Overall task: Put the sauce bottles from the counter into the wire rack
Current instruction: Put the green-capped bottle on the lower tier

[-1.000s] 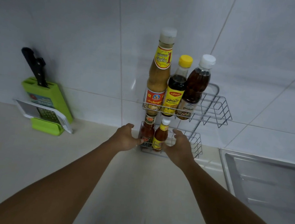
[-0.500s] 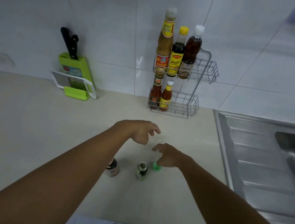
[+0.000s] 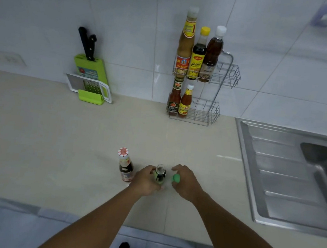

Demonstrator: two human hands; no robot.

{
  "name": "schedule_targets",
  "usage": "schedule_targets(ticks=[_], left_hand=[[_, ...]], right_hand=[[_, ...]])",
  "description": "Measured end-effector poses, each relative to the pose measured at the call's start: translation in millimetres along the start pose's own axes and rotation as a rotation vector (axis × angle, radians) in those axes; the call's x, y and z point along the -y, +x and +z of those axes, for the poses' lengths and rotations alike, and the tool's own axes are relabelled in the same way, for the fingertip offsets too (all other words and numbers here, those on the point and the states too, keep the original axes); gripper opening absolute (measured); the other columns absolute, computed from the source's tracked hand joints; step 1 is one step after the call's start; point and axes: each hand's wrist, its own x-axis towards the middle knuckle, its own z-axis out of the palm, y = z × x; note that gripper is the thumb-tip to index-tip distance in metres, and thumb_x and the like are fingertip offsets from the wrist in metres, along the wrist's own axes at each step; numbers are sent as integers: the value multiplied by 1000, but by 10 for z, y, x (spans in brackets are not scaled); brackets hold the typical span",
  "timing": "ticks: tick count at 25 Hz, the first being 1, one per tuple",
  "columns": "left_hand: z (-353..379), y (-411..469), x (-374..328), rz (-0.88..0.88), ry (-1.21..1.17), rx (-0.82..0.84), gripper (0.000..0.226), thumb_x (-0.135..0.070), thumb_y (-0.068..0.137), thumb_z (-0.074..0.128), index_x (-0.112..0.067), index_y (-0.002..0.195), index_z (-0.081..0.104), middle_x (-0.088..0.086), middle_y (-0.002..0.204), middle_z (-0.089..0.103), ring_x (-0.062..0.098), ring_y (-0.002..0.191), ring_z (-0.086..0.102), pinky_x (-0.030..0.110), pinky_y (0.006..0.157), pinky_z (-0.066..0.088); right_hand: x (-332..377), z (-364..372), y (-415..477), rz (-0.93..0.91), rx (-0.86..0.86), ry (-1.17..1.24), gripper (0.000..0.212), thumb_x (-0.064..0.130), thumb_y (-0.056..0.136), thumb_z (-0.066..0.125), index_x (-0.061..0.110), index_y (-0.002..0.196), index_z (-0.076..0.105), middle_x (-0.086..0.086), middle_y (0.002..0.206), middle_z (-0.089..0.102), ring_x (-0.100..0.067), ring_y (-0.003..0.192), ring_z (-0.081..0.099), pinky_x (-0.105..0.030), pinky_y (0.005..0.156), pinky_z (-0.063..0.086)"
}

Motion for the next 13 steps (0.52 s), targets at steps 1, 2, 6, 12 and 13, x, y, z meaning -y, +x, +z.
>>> schedule_targets(ticks=[1,2,6,12,13], left_hand=[[54,-4,35,9,-66,-34,63,-29,71,86,-19,128,59,1,125,65,22,114,61,30,93,51],[95,-2,50,30,-109,-56,56,-31,76,82,-20,126,60,0,122,66,21,111,61,30,92,50],[157,9,-27,190,-118,-31,45,-31,91,67,-22,133,52,-3,123,65,16,111,60,23,86,46],[-107,-14,-651,438,-183,49,40,-37,94,62,-29,131,50,-8,116,61,-11,98,55,6,78,41],[-183,-36,-794,443,-196,76,39,-40,94,62,-32,131,51,-8,117,61,-8,101,55,9,80,43]], right_hand=[[47,-58,-15,-9,-21,78,51,5,80,71,19,128,59,-3,111,58,-21,100,58,-22,81,48],[108,-135,-19,-18,-37,154,54,4,78,74,20,127,59,-1,106,59,-17,90,58,-16,71,46],[401,-564,1,-114,-76,293,62,4,74,82,23,128,58,0,105,64,-11,67,54,-15,63,47],[797,-1630,36,-343,-50,261,46,-2,77,83,18,116,69,8,111,73,-5,87,59,-18,68,52],[861,-1824,38,-378,-10,237,42,-1,78,83,17,113,71,7,112,73,-7,95,63,-20,71,56]])
